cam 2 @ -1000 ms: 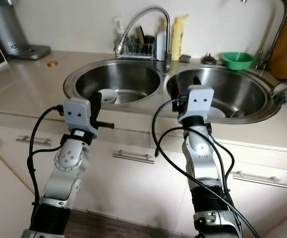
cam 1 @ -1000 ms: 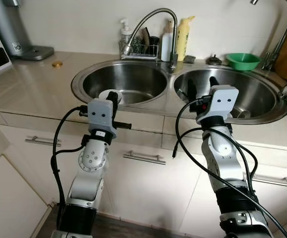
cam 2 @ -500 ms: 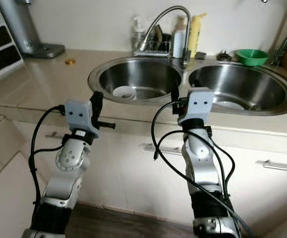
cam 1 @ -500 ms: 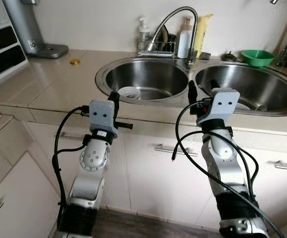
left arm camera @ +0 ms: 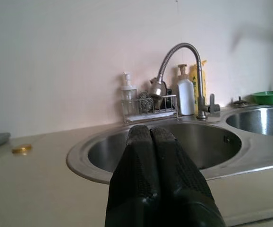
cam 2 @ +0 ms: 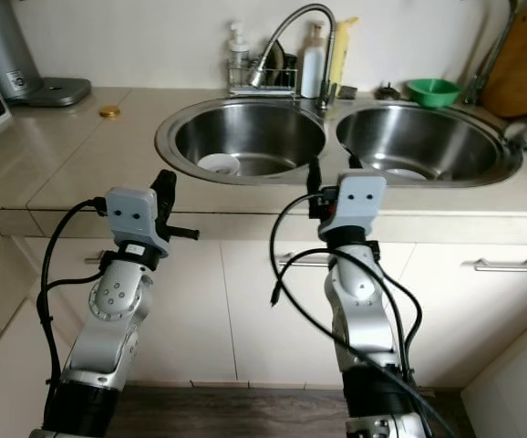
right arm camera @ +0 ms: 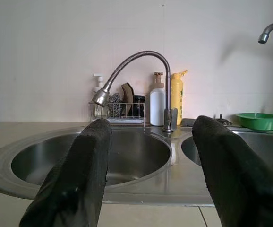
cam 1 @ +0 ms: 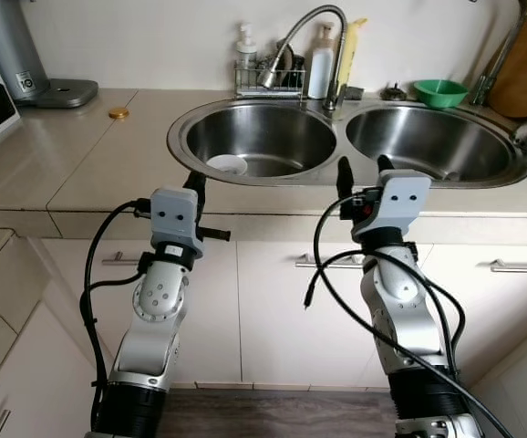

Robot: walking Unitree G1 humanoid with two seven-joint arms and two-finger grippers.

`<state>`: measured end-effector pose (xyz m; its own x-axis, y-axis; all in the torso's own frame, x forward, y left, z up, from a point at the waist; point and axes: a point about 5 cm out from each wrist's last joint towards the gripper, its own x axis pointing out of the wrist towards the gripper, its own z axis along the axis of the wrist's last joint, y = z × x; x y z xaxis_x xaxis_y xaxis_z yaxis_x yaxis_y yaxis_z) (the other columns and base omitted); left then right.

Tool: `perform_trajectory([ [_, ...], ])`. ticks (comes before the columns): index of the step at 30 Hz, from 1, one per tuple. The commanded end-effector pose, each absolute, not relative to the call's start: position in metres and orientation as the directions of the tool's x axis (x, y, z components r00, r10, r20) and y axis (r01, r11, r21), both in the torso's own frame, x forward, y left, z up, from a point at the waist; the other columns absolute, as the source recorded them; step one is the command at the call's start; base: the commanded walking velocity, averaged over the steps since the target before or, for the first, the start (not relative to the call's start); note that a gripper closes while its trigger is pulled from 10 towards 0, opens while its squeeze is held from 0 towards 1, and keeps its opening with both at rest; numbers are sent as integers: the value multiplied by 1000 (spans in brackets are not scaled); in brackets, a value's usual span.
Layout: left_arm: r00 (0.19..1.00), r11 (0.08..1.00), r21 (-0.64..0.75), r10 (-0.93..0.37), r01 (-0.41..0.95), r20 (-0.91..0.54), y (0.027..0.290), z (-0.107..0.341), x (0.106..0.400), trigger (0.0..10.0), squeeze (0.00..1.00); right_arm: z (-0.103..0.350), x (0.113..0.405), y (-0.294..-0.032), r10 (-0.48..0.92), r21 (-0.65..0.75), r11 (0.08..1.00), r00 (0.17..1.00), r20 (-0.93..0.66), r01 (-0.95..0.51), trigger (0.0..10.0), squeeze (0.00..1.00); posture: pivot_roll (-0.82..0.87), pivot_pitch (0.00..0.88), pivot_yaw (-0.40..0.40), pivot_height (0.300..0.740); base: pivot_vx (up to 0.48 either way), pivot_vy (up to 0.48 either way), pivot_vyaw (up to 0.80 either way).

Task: Kitchen organization

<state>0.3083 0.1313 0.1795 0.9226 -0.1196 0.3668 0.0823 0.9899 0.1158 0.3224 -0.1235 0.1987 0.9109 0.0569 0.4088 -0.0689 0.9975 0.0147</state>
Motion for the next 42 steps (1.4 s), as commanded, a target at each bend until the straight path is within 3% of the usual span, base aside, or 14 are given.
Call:
perform_trajectory([
  [1,917,987,129,-140,97,375,126,181,307,10000,0,197,320,-129,37,18,999,917,398,-49,10000,0,107,0,9,740,0,0,-800],
  [18,929,979,165,-170,121,329,125,169,303,10000,0,182,317,-134,-3,0,1000,946,325,3,10000,0,118,0,2,740,0,0,-800],
  [27,938,969,198,-199,146,284,121,159,301,10000,0,156,314,-162,-157,-4,987,971,178,160,10000,0,110,0,8,740,0,0,-800],
  [42,940,964,213,-217,163,262,119,155,300,10000,0,150,313,-165,-197,1,980,973,119,198,10000,0,104,0,10,740,0,-67,-800],
])
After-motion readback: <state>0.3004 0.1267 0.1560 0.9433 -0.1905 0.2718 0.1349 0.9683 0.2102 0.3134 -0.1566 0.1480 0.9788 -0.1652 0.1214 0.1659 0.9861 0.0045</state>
